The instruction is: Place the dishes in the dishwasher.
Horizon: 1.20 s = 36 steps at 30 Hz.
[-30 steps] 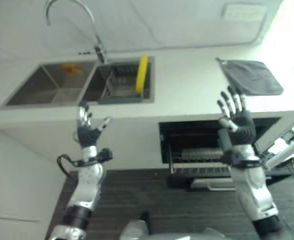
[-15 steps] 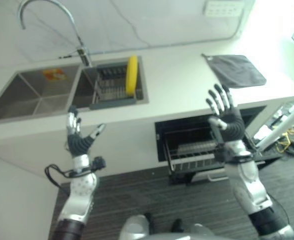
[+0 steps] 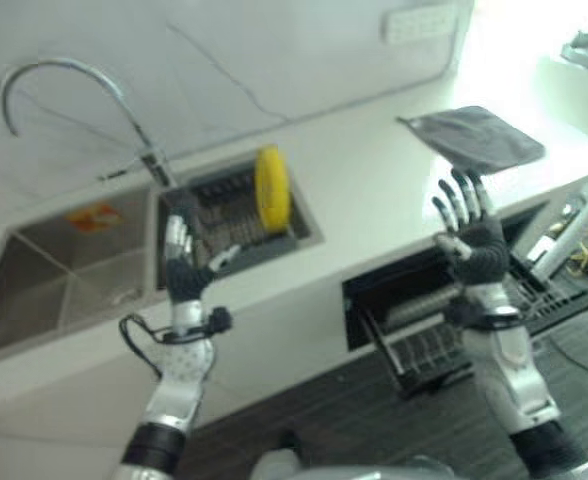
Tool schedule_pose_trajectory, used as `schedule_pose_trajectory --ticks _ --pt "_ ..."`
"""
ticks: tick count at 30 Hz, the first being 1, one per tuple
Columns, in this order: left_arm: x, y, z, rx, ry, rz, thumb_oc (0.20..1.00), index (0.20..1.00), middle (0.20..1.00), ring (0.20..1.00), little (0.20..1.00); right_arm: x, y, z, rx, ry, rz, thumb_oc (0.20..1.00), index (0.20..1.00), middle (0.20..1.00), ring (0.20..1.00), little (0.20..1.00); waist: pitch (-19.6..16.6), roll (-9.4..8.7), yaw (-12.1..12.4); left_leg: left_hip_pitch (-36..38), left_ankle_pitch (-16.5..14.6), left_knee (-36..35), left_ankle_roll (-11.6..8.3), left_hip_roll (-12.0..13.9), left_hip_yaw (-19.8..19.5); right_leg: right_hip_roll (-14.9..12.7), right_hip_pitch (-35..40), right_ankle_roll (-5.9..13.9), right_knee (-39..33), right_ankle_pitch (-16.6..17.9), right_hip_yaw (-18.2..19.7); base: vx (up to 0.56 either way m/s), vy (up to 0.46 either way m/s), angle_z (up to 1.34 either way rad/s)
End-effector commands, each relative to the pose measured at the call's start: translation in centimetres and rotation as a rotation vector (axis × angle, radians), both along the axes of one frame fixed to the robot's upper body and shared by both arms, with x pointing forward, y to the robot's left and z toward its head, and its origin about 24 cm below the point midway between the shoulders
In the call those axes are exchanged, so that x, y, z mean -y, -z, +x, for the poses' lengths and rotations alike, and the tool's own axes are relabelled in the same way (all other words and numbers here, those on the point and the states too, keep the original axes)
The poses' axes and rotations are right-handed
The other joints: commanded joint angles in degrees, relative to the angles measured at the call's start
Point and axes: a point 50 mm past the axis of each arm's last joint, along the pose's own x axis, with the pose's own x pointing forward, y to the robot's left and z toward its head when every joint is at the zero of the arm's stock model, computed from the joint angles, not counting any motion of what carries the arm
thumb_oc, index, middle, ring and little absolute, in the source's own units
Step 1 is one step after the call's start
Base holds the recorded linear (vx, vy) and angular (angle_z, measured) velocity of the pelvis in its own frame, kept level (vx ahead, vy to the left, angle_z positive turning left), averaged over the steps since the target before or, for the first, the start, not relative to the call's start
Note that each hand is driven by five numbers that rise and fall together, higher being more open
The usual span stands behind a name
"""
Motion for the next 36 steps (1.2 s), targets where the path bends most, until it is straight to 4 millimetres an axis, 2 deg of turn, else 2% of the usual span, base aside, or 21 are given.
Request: schedule_pose_trajectory --ticks 1,3,4,5,6,7,10,15,22,26,27,32,35,36 --pt "-0.4 -3.1 0.3 0.143 0.023 0.063 1.0 1.0 1.0 1.0 1.0 0.3 -3.4 -0.6 0.19 0.034 -0.018 1.0 1.0 1.0 1.0 1.0 -0.7 0.24 1.1 1.5 -1.7 1.4 -1.58 5.4 -3.5 4.4 -0.4 0.88 0.2 2.0 -1.1 0.07 0.257 0.25" --pt "-0.5 -3.4 0.5 0.145 0.024 0.09 1.0 1.0 1.0 1.0 1.0 0.1 -3.3 -0.6 0.182 0.001 -0.008 1.0 1.0 1.0 1.0 1.0 -1.0 -0.43 1.5 1.7 -2.7 1.0 -0.14 3.8 -3.3 2.8 -1.0 1.81 0.2 4.8 -1.1 0.03 0.179 0.07" --pt "-0.7 -3.6 0.4 0.151 0.03 0.1 1.0 1.0 1.0 1.0 1.0 -0.3 -3.4 -0.5 0.175 -0.048 -0.003 1.0 1.0 1.0 1.0 1.0 -1.1 -0.69 2.5 2.0 -3.1 0.6 0.24 3.9 -1.8 2.7 -2.0 2.21 1.5 5.3 -2.8 -0.06 0.053 -0.16" --pt "-0.8 -3.9 0.2 0.155 0.032 0.105 1.0 1.0 1.0 1.0 1.0 -1.3 -3.4 0.1 0.167 -0.107 0.003 1.0 1.0 1.0 1.0 1.0 -1.0 -1.05 4.6 1.9 -3.2 0.7 0.32 4.1 0.6 2.7 -1.8 2.28 0.7 5.5 -6.9 -0.08 -0.002 -0.38" --pt "-0.8 -4.0 0.1 0.156 0.036 0.108 1.0 1.0 1.0 1.0 1.0 -1.7 -3.5 0.3 0.17 -0.121 -0.001 1.0 1.0 1.0 1.0 1.0 -1.0 -1.07 5.2 2.0 -2.9 0.3 0.3 4.3 0.9 2.2 -1.7 2.17 0.2 6.0 -7.5 -0.1 -0.099 -0.85" --pt "-0.7 -4.2 0.1 0.16 0.045 0.11 1.0 1.0 1.0 1.0 1.0 -2.4 -3.9 0.6 0.19 -0.13 -0.011 1.0 1.0 1.0 1.0 1.0 -0.8 -0.96 6.1 1.8 -2.1 -0.3 -0.09 4.8 1.4 2.7 -1.0 1.68 -1.6 4.9 -8.6 -0.07 -0.118 -1.04" --pt "-0.7 -4.0 -0.1 0.138 0.066 0.074 1.0 1.0 1.0 1.0 1.0 -2.9 -4.8 1.3 0.208 -0.108 -0.021 1.0 1.0 1.0 1.0 1.0 -1.4 -1.26 7.5 1.0 -1.0 -0.5 -1.58 5.8 2.6 3.8 1.4 1.77 -7.1 5.5 -11.1 -0.05 -0.116 -0.24" --pt "0.0 -3.4 -0.2 0.114 0.099 0.059 1.0 1.0 1.0 1.0 1.0 -2.7 -6.2 1.8 0.242 -0.093 -0.011 1.0 1.0 1.0 1.0 1.0 -1.9 -1.6 8.1 0.1 -0.1 -0.4 -2.64 6.8 3.4 4.8 3.3 1.55 -11.1 6.5 -12.4 -0.05 -0.045 -0.04" --pt "0.7 -2.4 -0.2 0.047 0.166 0.064 1.0 1.0 1.0 1.0 1.0 -2.6 -5.9 2.2 0.198 -0.074 -0.034 1.0 1.0 1.0 1.0 1.0 -2.6 -1.73 8.6 0.2 -0.2 -0.4 -2.7 6.8 2.9 5.4 4.4 1.04 -12.0 6.4 -13.1 0.0 -0.003 0.03" --pt "2.4 -0.8 -0.2 -0.072 0.342 0.065 1.0 1.0 1.0 1.0 1.0 -2.3 -6.5 3.2 0.188 -0.059 -0.064 1.0 1.0 1.0 1.0 1.0 -2.8 -1.81 9.5 0.4 -0.5 -0.8 -2.69 6.4 1.4 5.8 5.0 0.85 -12.8 6.8 -13.5 0.03 -0.001 0.26" --pt "3.3 -0.2 -0.2 -0.122 0.449 0.061 1.0 1.0 1.0 1.0 1.0 -2.0 -6.8 3.7 0.186 -0.061 -0.065 1.0 1.0 1.0 1.0 1.0 -2.8 -1.9 9.8 0.4 -0.5 -0.9 -2.73 6.4 1.1 5.9 5.1 0.87 -12.8 6.9 -13.9 0.03 -0.01 0.35" --pt "6.7 2.3 -1.3 -0.281 0.739 0.012 1.0 1.0 1.0 1.0 1.0 -1.7 -8.9 5.7 0.196 -0.071 -0.068 1.0 1.0 1.0 1.0 1.0 -2.5 -1.91 11.0 0.1 -0.6 -1.2 -2.63 5.9 -0.2 6.0 5.5 0.89 -13.0 7.0 -15.2 0.04 0.009 0.17" --pt "7.6 2.7 -1.7 -0.297 0.81 0.013 1.0 1.0 1.0 1.0 1.0 -1.8 -9.5 6.8 0.177 -0.085 -0.07 1.0 1.0 1.0 1.0 1.0 -2.4 -1.98 11.5 -0.1 -0.6 -1.2 -2.55 5.8 -0.3 5.8 5.7 1.05 -12.9 7.1 -15.9 0.06 0.021 0.19" --pt "7.8 2.9 -1.8 -0.297 0.83 0.008 1.0 1.0 1.0 1.0 1.0 -1.7 -9.7 7.3 0.167 -0.086 -0.067 1.0 1.0 1.0 1.0 1.0 -2.4 -2.11 11.8 0.4 -1.6 -1.2 -2.98 6.0 -1.0 6.0 6.3 1.57 -13.1 6.3 -15.4 0.1 0.006 0.19"
